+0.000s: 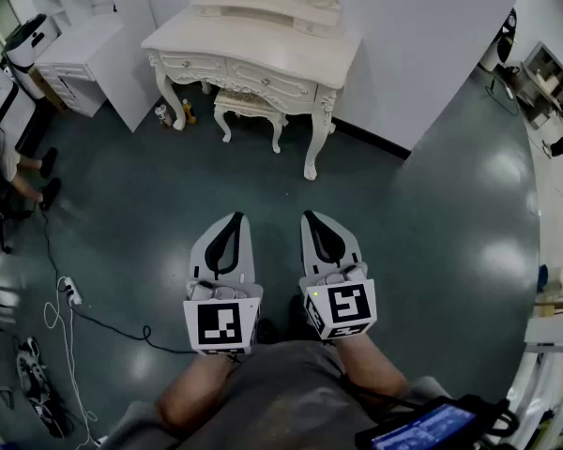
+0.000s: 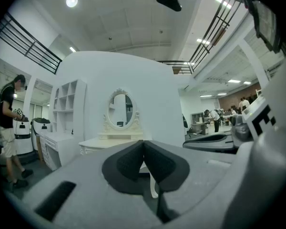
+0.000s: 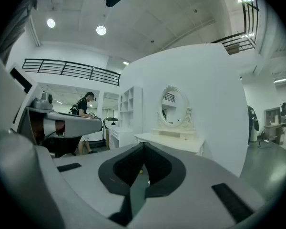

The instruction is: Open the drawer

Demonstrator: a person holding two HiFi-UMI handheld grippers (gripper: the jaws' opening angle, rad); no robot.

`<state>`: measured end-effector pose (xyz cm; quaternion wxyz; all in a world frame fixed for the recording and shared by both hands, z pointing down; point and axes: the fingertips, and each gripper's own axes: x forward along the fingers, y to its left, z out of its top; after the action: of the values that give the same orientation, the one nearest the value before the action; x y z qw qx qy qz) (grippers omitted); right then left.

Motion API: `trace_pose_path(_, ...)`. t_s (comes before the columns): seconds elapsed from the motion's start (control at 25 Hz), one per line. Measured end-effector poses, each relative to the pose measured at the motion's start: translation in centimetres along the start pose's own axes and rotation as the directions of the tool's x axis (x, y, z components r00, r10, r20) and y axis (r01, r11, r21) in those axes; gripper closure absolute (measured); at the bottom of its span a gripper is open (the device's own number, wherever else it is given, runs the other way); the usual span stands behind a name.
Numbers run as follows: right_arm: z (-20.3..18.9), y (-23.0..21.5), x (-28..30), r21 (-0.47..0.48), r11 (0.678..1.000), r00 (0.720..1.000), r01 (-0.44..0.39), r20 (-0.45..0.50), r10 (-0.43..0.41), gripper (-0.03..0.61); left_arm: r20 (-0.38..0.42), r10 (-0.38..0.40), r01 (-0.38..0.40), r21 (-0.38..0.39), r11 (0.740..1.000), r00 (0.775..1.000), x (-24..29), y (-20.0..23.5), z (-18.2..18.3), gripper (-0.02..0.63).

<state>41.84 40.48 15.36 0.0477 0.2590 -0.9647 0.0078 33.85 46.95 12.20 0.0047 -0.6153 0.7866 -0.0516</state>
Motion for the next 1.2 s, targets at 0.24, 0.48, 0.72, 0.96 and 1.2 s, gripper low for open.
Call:
trace_pose_path(0.24,-0.2,-2.1,1.3,0.0,1.0,1.0,-0.002,-0.006,0.002,0.565,-0.02,0.022,-0.022,-0.031,0.999,1.0,2.1,-0.6,-0.1,0.598)
trace_pose_path(0.48,-0.1,-4.3,2.8,0.033,0.998,0.999,-0.05,0.009,0.05,0.565,-0.016,0.043,-0.044,-0.021,0.999,0.999,4.6,-1.4,0.1,0.598)
trace_pose_path(0.72,0.3,-6.8,4.3,0.023,0.996,0.996,-0.086,0.018,0.085,0.565,-0.003,0.093,-0.093,-0.033,0.995,0.996,7.0,-2.0,0.7,0.598)
trace_pose_path(0.96,0.2,-7.7,6.4,0.02,0.994,0.994,-0.111,0.015,0.111,0.565,-0.006,0.114,-0.114,-0.018,0.993,0.993,8.5,-1.1,0.3,0.598)
trace_pose_path(1.2,-0.5,-8.1,10.0,0.021,0.994,0.994,-0.109,-0.002,0.109,0.565,-0.033,0.133,-0.134,-0.031,0.99,0.991,10.5,1.6,-0.7,0.598)
